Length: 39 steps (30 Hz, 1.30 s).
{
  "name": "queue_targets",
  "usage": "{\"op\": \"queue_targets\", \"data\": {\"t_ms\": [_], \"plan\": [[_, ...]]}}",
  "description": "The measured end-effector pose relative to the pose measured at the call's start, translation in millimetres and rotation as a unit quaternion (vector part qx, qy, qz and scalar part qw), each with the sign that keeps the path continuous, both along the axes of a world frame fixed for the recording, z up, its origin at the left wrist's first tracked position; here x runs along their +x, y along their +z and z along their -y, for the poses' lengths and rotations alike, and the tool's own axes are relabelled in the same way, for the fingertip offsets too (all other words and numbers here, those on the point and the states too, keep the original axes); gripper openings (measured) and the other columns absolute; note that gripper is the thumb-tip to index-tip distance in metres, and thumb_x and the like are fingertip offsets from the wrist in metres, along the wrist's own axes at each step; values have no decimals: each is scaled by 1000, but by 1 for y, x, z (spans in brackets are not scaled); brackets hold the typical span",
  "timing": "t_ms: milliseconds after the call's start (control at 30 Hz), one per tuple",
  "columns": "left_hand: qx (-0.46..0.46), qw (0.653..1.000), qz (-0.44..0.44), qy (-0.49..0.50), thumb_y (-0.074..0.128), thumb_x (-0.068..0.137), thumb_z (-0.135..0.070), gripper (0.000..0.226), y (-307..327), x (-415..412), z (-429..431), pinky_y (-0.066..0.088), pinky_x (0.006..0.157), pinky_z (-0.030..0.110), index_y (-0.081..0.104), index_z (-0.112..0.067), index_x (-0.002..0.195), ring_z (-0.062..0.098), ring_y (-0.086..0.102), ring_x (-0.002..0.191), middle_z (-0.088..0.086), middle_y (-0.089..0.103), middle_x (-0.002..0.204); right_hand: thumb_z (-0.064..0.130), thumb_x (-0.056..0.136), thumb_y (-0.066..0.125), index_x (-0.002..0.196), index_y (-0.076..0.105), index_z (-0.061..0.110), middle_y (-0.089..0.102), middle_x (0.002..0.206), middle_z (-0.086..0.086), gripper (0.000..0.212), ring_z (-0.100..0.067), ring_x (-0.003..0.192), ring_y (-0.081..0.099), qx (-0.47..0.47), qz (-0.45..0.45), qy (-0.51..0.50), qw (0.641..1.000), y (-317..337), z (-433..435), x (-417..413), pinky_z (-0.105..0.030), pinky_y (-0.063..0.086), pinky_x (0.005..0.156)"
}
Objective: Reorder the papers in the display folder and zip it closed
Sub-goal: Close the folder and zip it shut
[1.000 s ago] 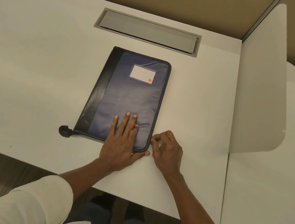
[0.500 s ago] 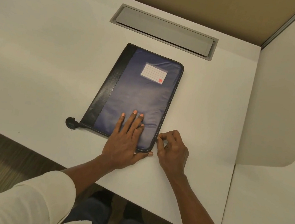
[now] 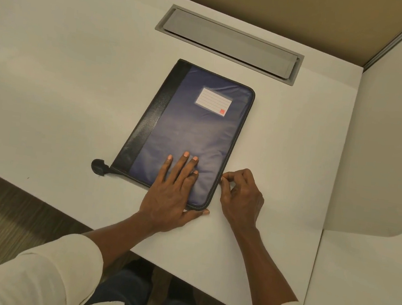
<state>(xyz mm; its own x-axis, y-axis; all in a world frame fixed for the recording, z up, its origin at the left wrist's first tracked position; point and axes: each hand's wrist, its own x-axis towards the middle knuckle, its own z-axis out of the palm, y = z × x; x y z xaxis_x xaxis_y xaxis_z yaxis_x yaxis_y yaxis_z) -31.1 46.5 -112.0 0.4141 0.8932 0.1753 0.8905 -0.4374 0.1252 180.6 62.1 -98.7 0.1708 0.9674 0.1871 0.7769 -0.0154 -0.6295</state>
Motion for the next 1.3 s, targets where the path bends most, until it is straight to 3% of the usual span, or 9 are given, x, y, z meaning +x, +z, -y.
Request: {"op": "queue_targets", "data": {"t_ms": [267, 500, 600, 667, 733, 833, 967, 1133, 1300], "plan": [[-9, 1000, -10, 0, 44, 92, -87, 108, 2, 0, 1, 18, 130, 61, 26, -11, 167, 33, 10, 164, 10, 17, 177, 23, 92, 76, 87, 69, 23, 63, 95, 9, 8, -17, 62, 61, 7, 4, -32, 999, 0, -29, 2, -26, 45, 55], [-37, 999, 11, -6, 36, 81, -99, 123, 12, 3, 2, 19, 129, 62, 37, -7, 163, 33, 14, 164, 11, 21, 175, 22, 93, 74, 90, 69, 23, 62, 97, 9, 6, -17, 69, 63, 7, 3, -13, 1000, 0, -45, 8, -32, 52, 57], [-16, 998, 48, 44, 35, 87, -93, 102, 23, 17, -14, 39, 119, 57, 65, -7, 133, 38, 52, 141, 16, 59, 150, 22, 93, 75, 91, 71, 24, 63, 97, 10, 6, -12, 68, 61, 9, -12, -3, 1000, -2, -44, 12, -34, 52, 56], [-9, 994, 56, 89, 37, 93, -87, 83, 38, 32, -42, 46, 103, 49, 65, -11, 112, 34, 59, 115, 13, 65, 123, 23, 93, 76, 93, 73, 25, 64, 97, 10, 4, -8, 68, 60, 8, -27, -1, 1000, -3, -44, 14, -33, 52, 56], [-18, 994, 6, 110, 35, 97, -83, 80, 53, 50, -82, 42, 106, 50, 61, -10, 117, 33, 53, 119, 14, 60, 127, 25, 93, 77, 93, 74, 25, 63, 95, 10, 3, -8, 65, 58, 9, -36, 1, 999, -2, -44, 15, -30, 49, 55], [-123, 983, -69, 116, 34, 93, -88, 100, 71, 78, -151, 22, 124, 66, 43, -8, 152, 39, 30, 154, 20, 38, 163, 26, 91, 76, 90, 73, 26, 63, 93, 10, 3, -9, 59, 56, 5, -37, -8, 999, 0, -45, 12, -28, 45, 52], [-233, 958, -124, 108, 46, 81, -95, 129, 77, 102, -221, 6, 119, 81, 7, -7, 168, 44, -7, 162, 20, -1, 176, 28, 90, 74, 89, 69, 28, 62, 96, 10, 5, -12, 60, 58, -16, -24, -13, 999, 0, -47, 10, -30, 48, 51], [-238, 957, -125, 106, 54, 74, -96, 142, 74, 108, -252, 5, 118, 84, -2, -5, 168, 42, -10, 162, 18, -8, 176, 32, 93, 69, 90, 68, 29, 60, 98, 10, 5, -13, 60, 59, -24, -14, -11, 1000, -1, -46, 11, -30, 48, 51], [-232, 959, -130, 99, 53, 73, -98, 141, 71, 102, -259, 14, 116, 84, 1, -7, 168, 44, -5, 162, 14, 0, 177, 33, 96, 68, 93, 68, 28, 59, 101, 9, 6, -15, 56, 57, -23, -1, -21, 1000, -2, -48, 10, -28, 45, 49]]}}
